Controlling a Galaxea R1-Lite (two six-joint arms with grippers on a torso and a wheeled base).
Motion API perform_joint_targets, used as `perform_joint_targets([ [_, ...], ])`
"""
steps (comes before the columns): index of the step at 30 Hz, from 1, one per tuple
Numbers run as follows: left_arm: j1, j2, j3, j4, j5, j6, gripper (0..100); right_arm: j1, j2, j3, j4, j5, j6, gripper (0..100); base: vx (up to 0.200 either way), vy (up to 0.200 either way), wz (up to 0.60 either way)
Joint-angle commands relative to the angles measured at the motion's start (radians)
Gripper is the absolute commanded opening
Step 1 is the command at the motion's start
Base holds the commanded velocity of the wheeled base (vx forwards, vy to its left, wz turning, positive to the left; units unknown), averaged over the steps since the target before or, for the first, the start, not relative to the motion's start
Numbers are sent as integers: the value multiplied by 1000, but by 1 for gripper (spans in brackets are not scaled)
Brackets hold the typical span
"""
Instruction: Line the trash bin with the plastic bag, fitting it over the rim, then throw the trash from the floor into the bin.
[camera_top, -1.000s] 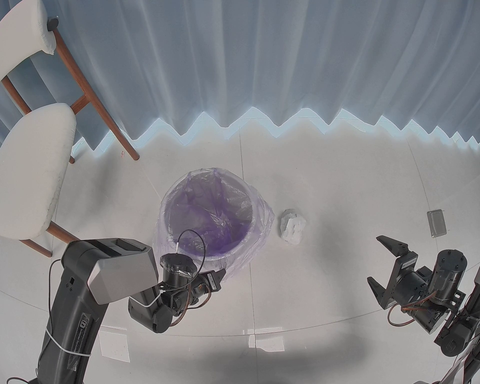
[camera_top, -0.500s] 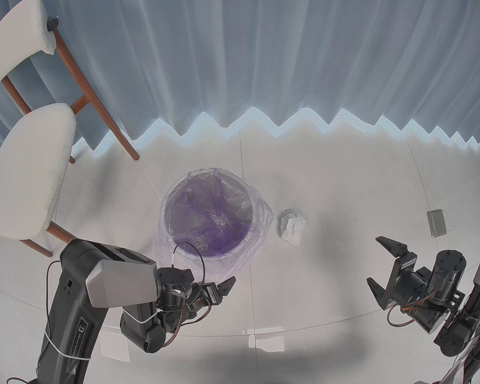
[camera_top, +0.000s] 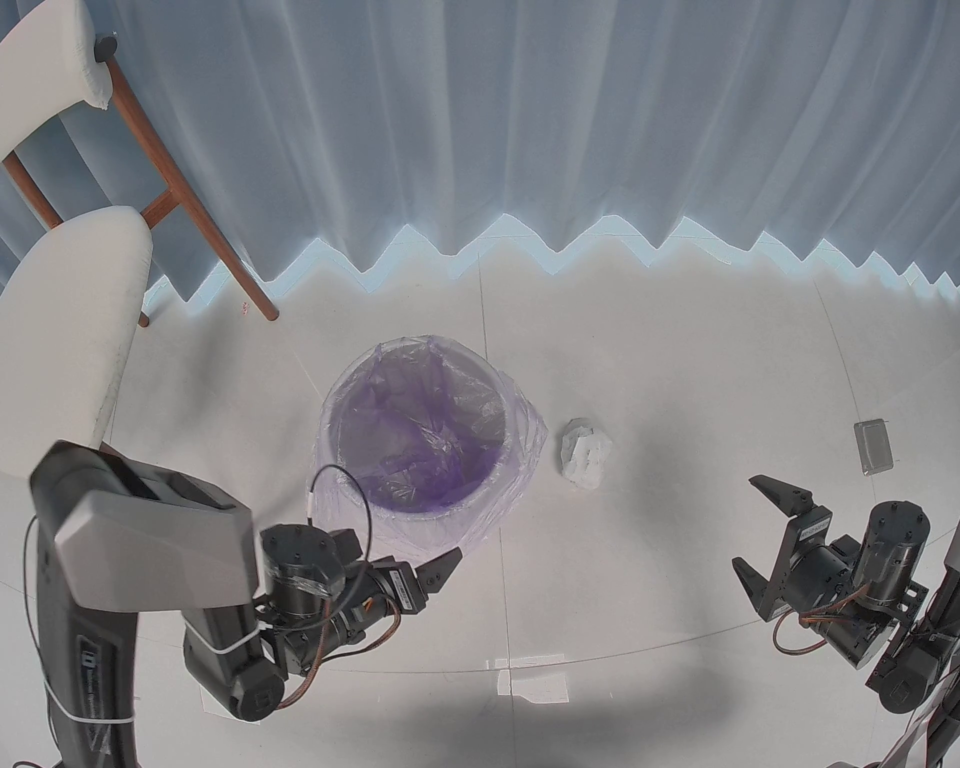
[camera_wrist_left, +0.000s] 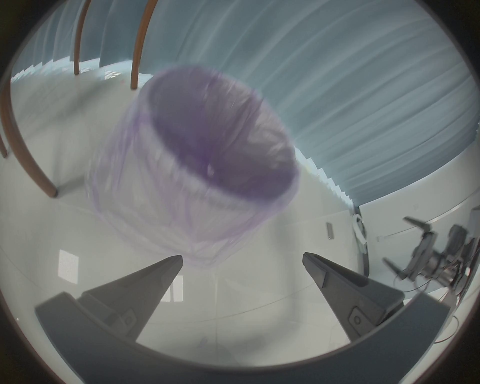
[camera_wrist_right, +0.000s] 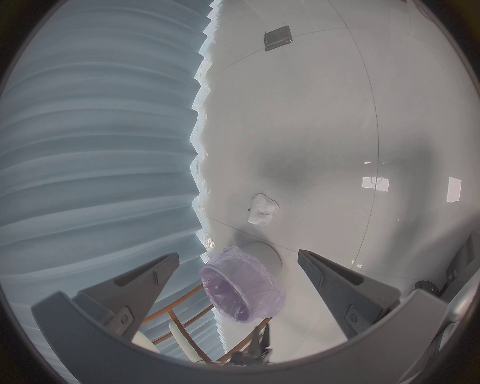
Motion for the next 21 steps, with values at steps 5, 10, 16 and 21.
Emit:
perform_joint_targets([
  [5,-73,-760,21,75,-26,64,100,0,4,-2,-16,0,3,100,0,0,0],
  [10,-68,-981,-84,417,-24,158,100,2,-2,-4,-16,0,5,100,0,0,0],
  [16,-56,-1029,-49,432,-37,235,100,0,6,-10,-16,0,5,100,0,0,0],
  [21,4,-1039,-34,439,-37,334,100,6,-40,-27,-18,-52,0,100,0,0,0],
])
